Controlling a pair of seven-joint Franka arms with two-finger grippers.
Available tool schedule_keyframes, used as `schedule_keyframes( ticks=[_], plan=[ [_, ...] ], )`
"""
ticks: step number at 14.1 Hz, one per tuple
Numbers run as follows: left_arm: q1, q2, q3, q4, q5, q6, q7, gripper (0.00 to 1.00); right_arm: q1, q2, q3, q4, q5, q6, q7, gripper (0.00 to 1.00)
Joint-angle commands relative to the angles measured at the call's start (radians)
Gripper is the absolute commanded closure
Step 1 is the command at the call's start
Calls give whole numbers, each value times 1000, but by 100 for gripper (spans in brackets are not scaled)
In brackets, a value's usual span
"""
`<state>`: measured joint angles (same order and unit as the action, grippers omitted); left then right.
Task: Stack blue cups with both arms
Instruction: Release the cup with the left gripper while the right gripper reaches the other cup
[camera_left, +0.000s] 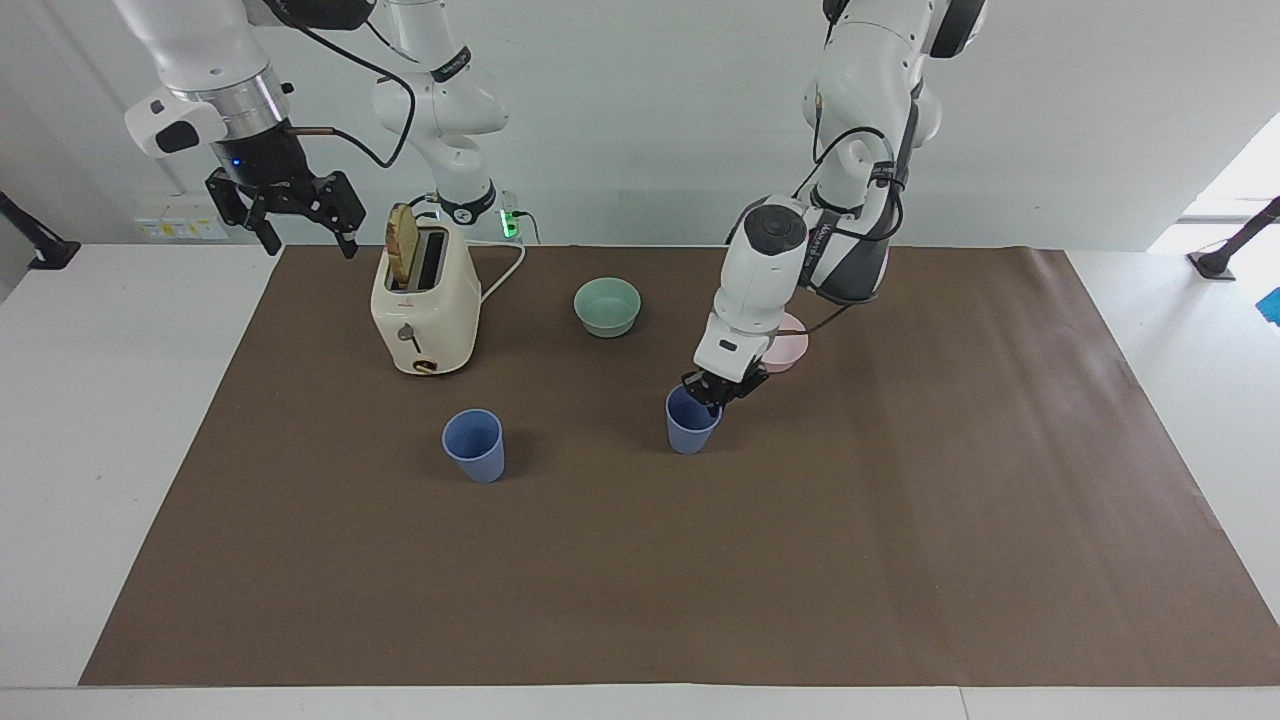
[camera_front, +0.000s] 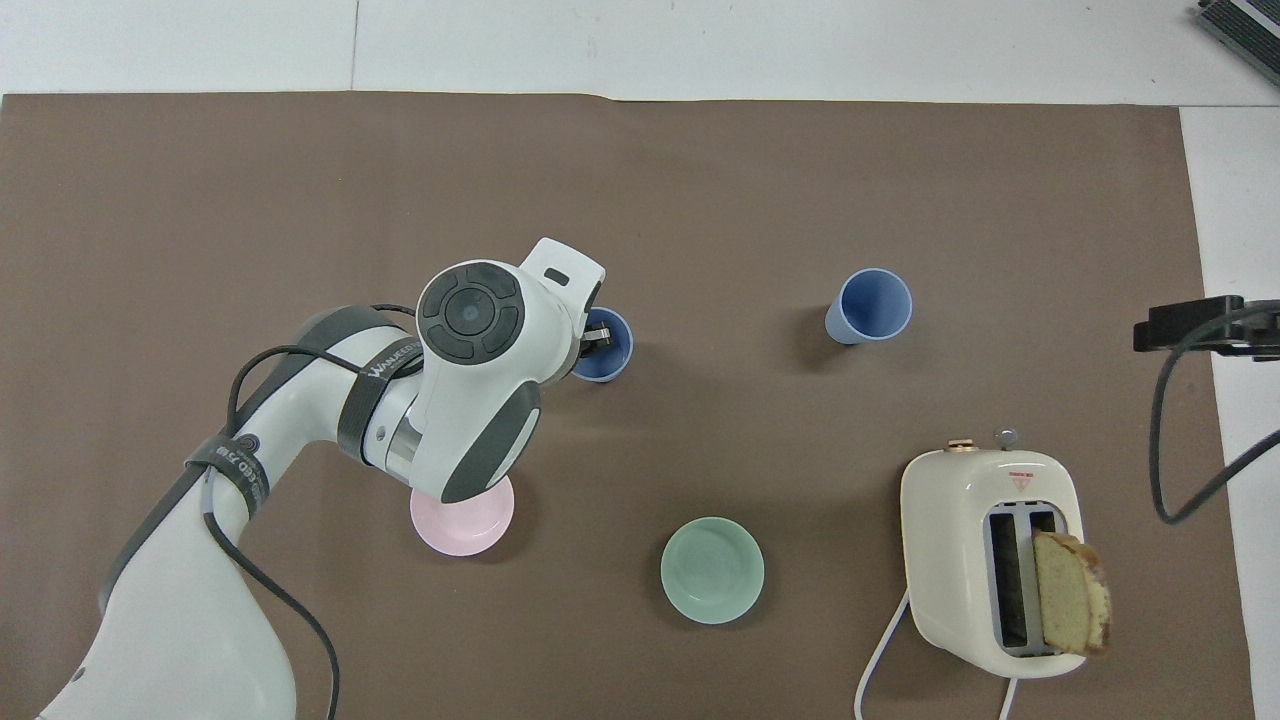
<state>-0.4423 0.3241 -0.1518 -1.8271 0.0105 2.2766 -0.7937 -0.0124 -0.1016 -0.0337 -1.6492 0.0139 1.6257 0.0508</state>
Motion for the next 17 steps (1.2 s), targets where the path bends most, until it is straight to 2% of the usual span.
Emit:
schedule_keyframes(
  ticks=[1,2,6,8,11,17],
  plan=[
    [-19,-7,20,-18,34,21,-25,82,-12,-4,6,-3,3,3,15,0],
    [-15,-7,20,-12,45,18,-21,3,-12,-4,6,-3,3,3,14,0],
    [11,-20,26,44,103,-58,-10,0,-11,-9,6,-12,3,17,15,0],
    [34,-31,28,93,114,-106,23,0,-12,-9,6,-58,5,35,15,0],
    [114,-104,24,94,105,-185,177,0,-12,0,8,-133,9,150,15,0],
    [290,-244,24,94,20,-373,502,0,2,175,9,-176,35,383,11,0]
  ],
)
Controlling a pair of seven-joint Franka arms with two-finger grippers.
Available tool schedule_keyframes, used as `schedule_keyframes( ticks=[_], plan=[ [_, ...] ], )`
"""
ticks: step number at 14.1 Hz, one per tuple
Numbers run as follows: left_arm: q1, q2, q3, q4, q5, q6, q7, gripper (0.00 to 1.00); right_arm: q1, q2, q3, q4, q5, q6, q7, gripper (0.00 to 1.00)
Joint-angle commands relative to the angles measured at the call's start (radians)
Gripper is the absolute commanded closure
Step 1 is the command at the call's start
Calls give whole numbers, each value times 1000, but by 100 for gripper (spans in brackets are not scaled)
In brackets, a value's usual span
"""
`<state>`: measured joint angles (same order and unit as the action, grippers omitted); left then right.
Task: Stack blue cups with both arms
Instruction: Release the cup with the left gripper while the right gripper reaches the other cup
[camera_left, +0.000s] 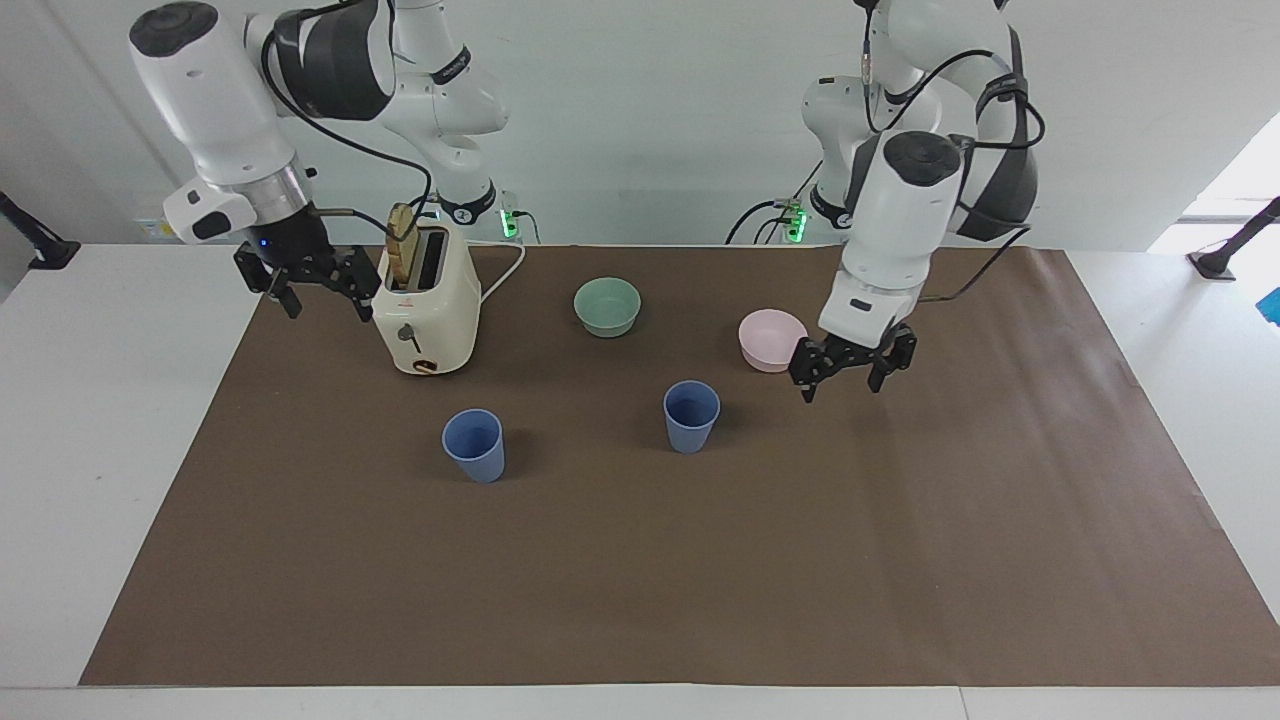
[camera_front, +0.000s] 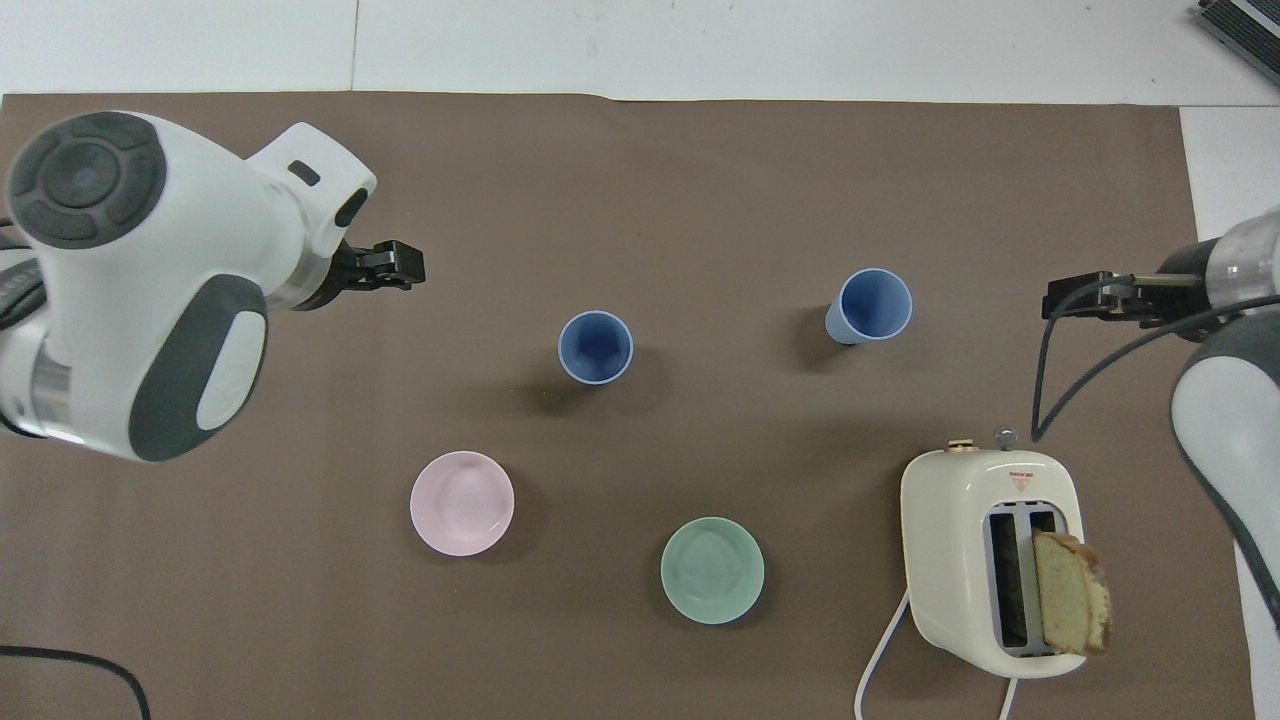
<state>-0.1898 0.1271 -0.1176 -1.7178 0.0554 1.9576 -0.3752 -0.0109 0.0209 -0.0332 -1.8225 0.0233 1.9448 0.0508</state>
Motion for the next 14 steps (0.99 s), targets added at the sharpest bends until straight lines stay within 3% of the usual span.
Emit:
schedule_keyframes(
  ticks=[1,6,8,14],
  plan=[
    [53,-64,-8,-14,-29,-86,122,0,3,79,10,-3,38,98,9,0],
    [107,-170,3,1,-31,-242,287,0,42,134,25,-3,44,161,11,0],
    [138,-196,7,24,-31,-304,361,0,72,142,29,-4,119,161,12,0],
    [164,-218,19,26,-109,-309,394,0,72,197,26,-15,130,215,-5,0]
  ],
)
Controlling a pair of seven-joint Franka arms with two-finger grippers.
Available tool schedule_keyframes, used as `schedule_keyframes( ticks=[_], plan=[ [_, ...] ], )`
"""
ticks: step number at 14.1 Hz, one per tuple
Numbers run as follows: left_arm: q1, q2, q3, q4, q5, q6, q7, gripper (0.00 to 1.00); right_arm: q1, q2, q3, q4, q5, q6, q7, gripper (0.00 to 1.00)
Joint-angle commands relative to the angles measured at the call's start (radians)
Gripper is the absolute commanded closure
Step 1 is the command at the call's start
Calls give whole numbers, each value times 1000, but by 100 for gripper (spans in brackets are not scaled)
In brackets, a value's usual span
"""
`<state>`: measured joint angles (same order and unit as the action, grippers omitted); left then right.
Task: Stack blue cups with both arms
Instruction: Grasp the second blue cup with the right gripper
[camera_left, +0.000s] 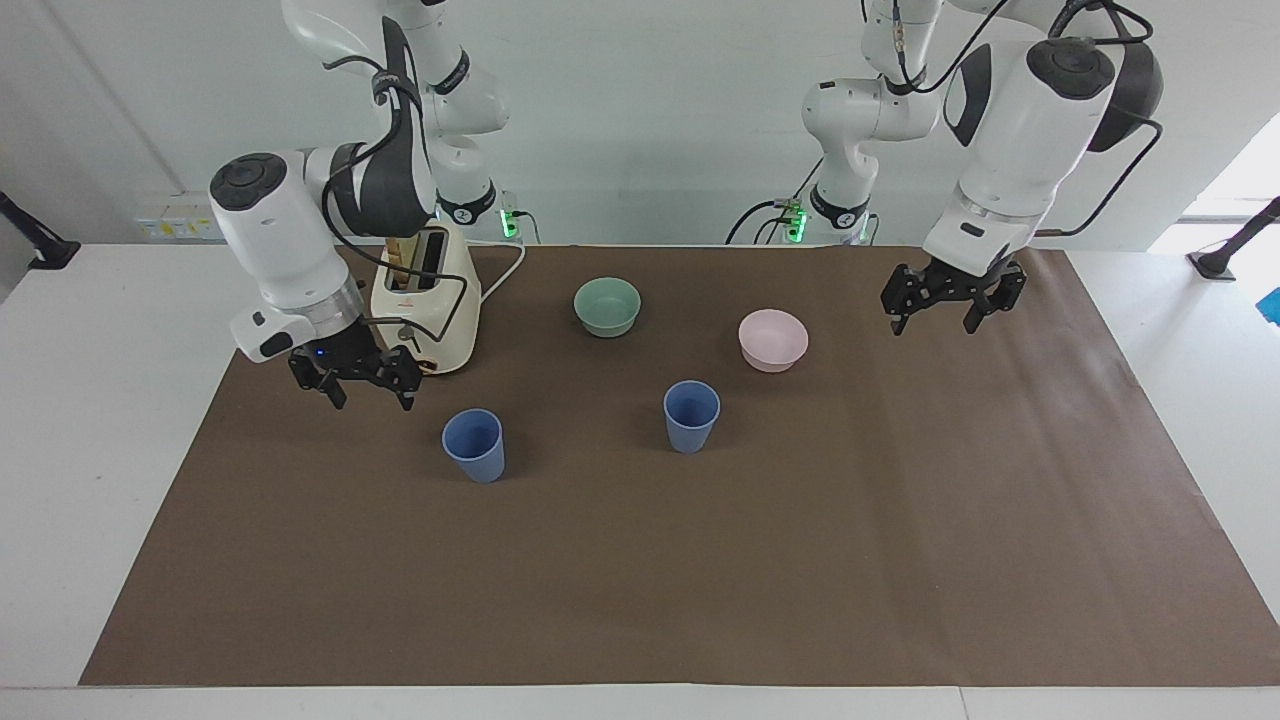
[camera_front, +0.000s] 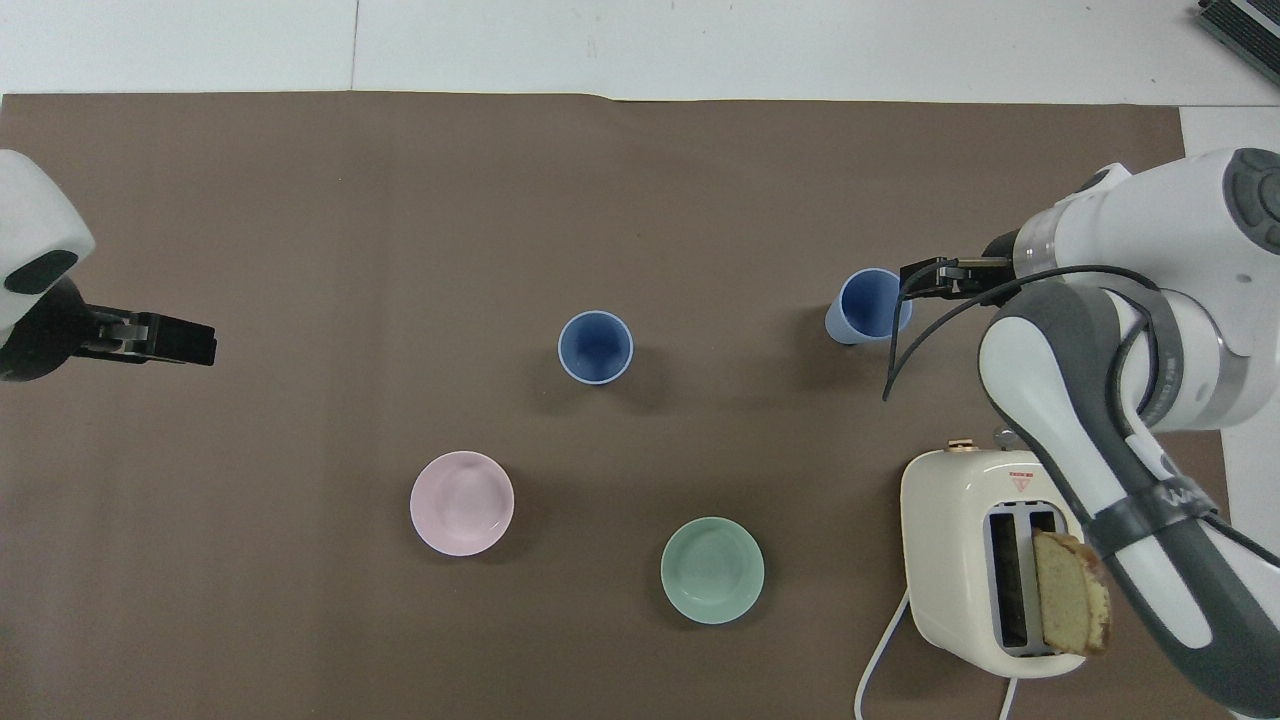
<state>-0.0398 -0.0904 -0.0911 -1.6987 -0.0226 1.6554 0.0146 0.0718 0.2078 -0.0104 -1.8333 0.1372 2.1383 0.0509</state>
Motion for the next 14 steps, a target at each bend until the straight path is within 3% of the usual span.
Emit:
schedule_keyframes(
  ticks=[1,4,7,14],
  plan=[
    [14,-2,-9,5,-34,-9,-4,0,-13,21,3,-4,13,25,-6,0],
    [20,-2,-2,45,-30,-44,-18,0,-10,47,4,-3,7,41,-8,0],
    [20,-2,8,122,-20,-166,-10,0,-6,82,3,-4,7,92,-6,0],
    [20,-34,25,120,-23,-224,-5,0,10,120,6,-4,7,103,-6,1]
  ],
)
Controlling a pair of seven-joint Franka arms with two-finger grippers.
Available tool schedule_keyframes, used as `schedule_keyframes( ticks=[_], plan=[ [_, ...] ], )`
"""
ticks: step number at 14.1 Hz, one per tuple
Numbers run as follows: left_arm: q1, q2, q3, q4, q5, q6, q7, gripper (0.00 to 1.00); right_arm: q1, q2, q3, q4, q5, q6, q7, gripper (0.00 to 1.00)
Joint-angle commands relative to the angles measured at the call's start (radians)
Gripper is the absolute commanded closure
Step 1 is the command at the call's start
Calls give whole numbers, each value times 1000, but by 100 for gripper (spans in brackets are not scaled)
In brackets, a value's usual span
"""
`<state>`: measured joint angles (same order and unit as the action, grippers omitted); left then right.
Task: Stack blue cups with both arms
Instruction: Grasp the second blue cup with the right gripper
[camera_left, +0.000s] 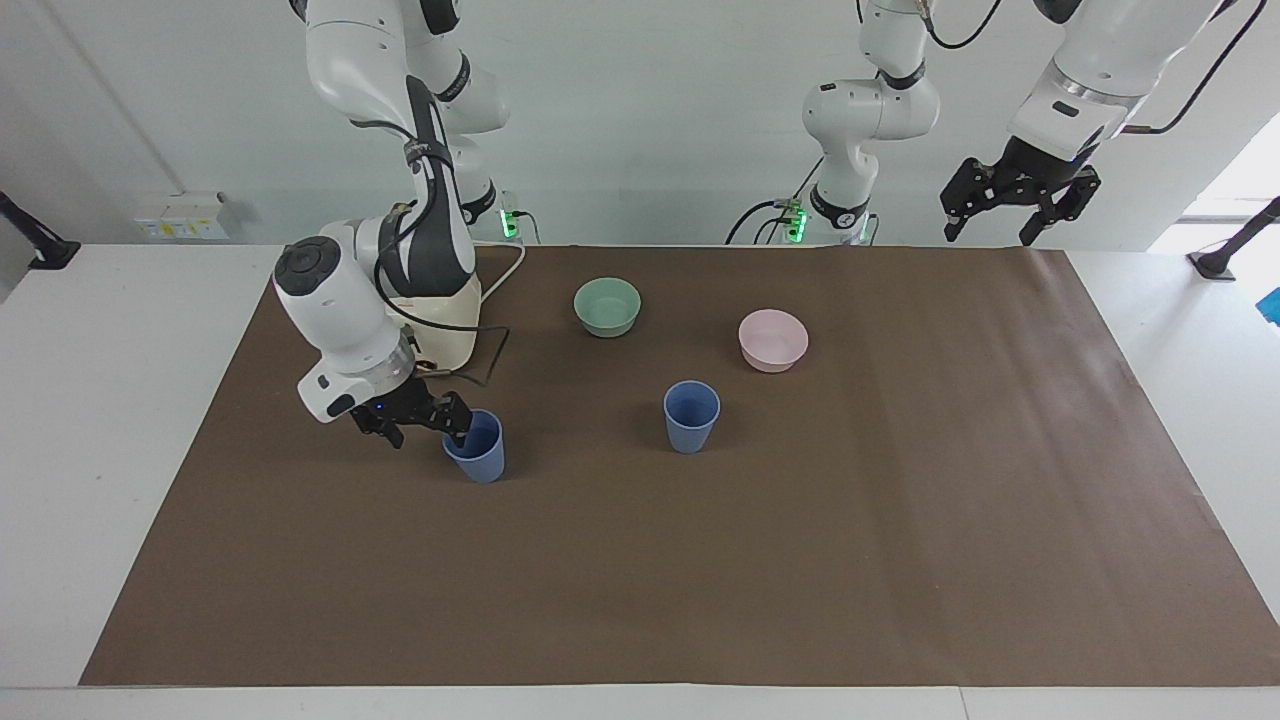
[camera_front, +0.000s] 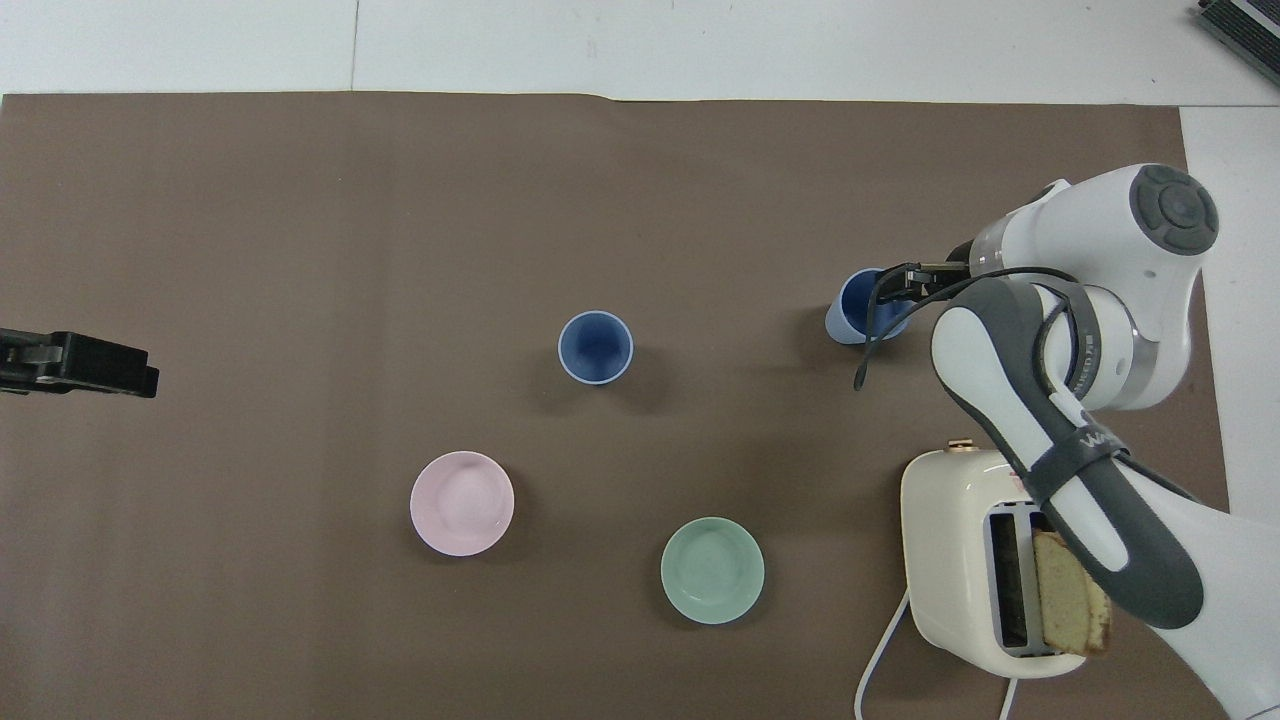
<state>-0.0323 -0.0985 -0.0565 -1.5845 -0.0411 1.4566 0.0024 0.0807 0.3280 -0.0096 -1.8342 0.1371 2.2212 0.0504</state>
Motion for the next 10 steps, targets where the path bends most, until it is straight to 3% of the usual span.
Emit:
schedule_keyframes(
  ticks=[1,4,5,7,10],
  plan=[
    [14,-27,-6,3,-5,-25,10,0,2,0,5,-3,7,20,-6,17],
    [15,-29,-2,-2,-5,-24,5,0,1,0,4,-7,7,18,-7,71],
    [17,-29,1,-2,-5,-24,8,0,1,0,3,-7,7,18,-7,84],
    [26,-27,-2,6,-5,-19,-1,0,1,0,3,-7,7,18,-9,98],
    [28,-27,-3,6,-5,-27,-4,0,1,2,3,0,7,12,-7,100]
  ],
)
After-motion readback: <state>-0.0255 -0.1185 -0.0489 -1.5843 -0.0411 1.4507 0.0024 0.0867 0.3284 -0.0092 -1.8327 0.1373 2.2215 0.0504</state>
